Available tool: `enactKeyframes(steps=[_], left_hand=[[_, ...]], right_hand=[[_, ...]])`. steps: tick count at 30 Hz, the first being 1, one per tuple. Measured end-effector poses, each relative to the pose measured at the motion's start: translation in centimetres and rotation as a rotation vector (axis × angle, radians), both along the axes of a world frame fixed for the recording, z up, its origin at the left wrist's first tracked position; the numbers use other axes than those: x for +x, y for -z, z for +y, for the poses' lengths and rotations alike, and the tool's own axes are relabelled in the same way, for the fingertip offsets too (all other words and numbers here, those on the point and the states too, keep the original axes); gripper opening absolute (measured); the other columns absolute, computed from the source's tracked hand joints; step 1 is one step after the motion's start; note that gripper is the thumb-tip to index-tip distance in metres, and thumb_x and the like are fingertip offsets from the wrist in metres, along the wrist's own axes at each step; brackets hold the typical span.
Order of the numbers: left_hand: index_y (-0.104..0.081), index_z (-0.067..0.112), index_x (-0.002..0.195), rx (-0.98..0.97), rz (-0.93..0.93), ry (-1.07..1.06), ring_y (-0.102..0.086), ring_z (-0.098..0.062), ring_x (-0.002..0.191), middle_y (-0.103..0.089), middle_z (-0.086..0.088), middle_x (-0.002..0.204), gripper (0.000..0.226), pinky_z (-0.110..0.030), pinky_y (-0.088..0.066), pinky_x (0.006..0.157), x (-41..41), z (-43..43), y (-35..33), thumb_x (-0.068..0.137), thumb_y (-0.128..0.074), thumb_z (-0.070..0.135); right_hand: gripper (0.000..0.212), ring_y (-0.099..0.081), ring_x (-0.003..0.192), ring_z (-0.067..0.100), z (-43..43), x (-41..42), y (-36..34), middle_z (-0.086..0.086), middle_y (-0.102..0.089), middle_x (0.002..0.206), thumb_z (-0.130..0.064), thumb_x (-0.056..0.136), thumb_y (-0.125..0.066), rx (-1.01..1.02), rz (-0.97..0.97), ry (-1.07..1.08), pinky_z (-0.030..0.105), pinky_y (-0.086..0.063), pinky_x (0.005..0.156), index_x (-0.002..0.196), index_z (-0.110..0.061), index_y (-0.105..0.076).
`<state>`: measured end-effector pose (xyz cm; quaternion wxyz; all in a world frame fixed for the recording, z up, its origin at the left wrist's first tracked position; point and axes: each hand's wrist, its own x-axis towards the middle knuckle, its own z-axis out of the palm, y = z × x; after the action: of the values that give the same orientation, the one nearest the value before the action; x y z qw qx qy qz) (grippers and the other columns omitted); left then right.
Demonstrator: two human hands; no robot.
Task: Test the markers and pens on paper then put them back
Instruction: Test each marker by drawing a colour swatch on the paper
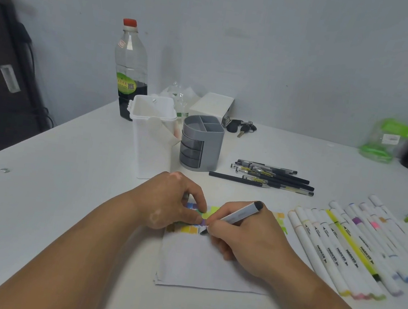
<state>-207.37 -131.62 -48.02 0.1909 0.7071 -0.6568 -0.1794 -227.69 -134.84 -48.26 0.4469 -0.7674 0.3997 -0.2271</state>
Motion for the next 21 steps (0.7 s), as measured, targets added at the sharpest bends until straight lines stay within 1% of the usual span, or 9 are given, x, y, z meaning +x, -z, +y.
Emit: enactKeyframes(steps=[3,6,9,11,15,18,20,21], left_hand=[[-0.074,0.046,0.088,-0.001,0.003,-0.002,-0.057,-0.008,0.072,-0.062,0.011,0.078,0.014,-0.023,-0.050,0.061,0.01,-0.05,0.03,0.077,-0.080,0.053],[-0.074,0.046,0.088,0.000,0.004,-0.005,-0.057,-0.008,0.072,-0.062,0.011,0.077,0.013,-0.022,-0.049,0.061,0.07,-0.09,0.06,0.077,-0.080,0.052],[-0.073,0.047,0.087,-0.006,0.006,-0.003,-0.055,-0.007,0.068,-0.061,0.010,0.074,0.014,-0.018,-0.046,0.056,0.12,0.00,0.03,0.076,-0.080,0.053],[-0.073,0.047,0.087,-0.005,0.006,-0.004,-0.055,-0.007,0.068,-0.062,0.010,0.075,0.015,-0.016,-0.044,0.054,0.05,0.00,0.00,0.076,-0.080,0.054],[-0.073,0.046,0.088,-0.009,0.007,-0.002,-0.058,-0.009,0.074,-0.064,0.008,0.080,0.015,-0.024,-0.051,0.062,0.03,-0.06,-0.02,0.077,-0.080,0.053],[-0.074,0.044,0.089,-0.004,0.005,0.002,-0.059,-0.010,0.077,-0.064,0.008,0.083,0.015,-0.027,-0.052,0.065,-0.06,0.01,-0.08,0.078,-0.080,0.052],[-0.075,0.043,0.090,-0.002,0.007,0.002,-0.058,-0.010,0.075,-0.064,0.007,0.082,0.016,-0.025,-0.051,0.063,-0.09,0.08,-0.19,0.078,-0.079,0.052],[-0.075,0.043,0.089,-0.003,0.004,0.002,-0.056,-0.009,0.072,-0.063,0.007,0.079,0.016,-0.022,-0.047,0.059,-0.11,0.08,-0.25,0.078,-0.079,0.052]], right_hand=[[0.009,-0.064,0.052,0.016,-0.04,-0.01,0.07,0.005,-0.072,0.062,-0.027,0.079,-0.066,-0.022,-0.001,0.019,0.042,-0.060,0.061,0.078,-0.026,-0.075],[0.010,-0.064,0.051,0.018,-0.03,0.07,0.06,0.006,-0.072,0.062,-0.027,0.076,-0.066,-0.002,-0.003,0.011,0.046,-0.060,0.060,0.077,-0.024,-0.075],[0.008,-0.065,0.051,0.017,-0.09,0.13,0.05,0.005,-0.072,0.062,-0.027,0.079,-0.066,-0.026,0.001,0.033,0.045,-0.061,0.062,0.078,-0.026,-0.074],[0.009,-0.065,0.051,0.017,-0.10,0.14,0.00,0.005,-0.072,0.062,-0.028,0.079,-0.066,-0.015,0.016,0.025,0.047,-0.061,0.061,0.076,-0.024,-0.074],[0.011,-0.065,0.052,0.017,-0.12,0.20,0.01,0.004,-0.072,0.062,-0.026,0.081,-0.065,-0.022,0.024,0.054,0.045,-0.062,0.063,0.075,-0.021,-0.073],[0.012,-0.065,0.053,0.017,-0.08,0.20,-0.10,0.004,-0.073,0.064,-0.027,0.082,-0.066,-0.014,0.041,0.042,0.045,-0.061,0.062,0.075,-0.020,-0.073],[0.012,-0.065,0.052,0.016,-0.03,0.19,-0.10,0.004,-0.073,0.063,-0.026,0.083,-0.065,-0.029,0.035,0.051,0.043,-0.061,0.061,0.074,-0.020,-0.072],[0.012,-0.065,0.052,0.016,-0.04,0.18,-0.11,0.005,-0.072,0.062,-0.026,0.083,-0.065,-0.039,0.035,0.056,0.041,-0.060,0.061,0.074,-0.020,-0.071]])
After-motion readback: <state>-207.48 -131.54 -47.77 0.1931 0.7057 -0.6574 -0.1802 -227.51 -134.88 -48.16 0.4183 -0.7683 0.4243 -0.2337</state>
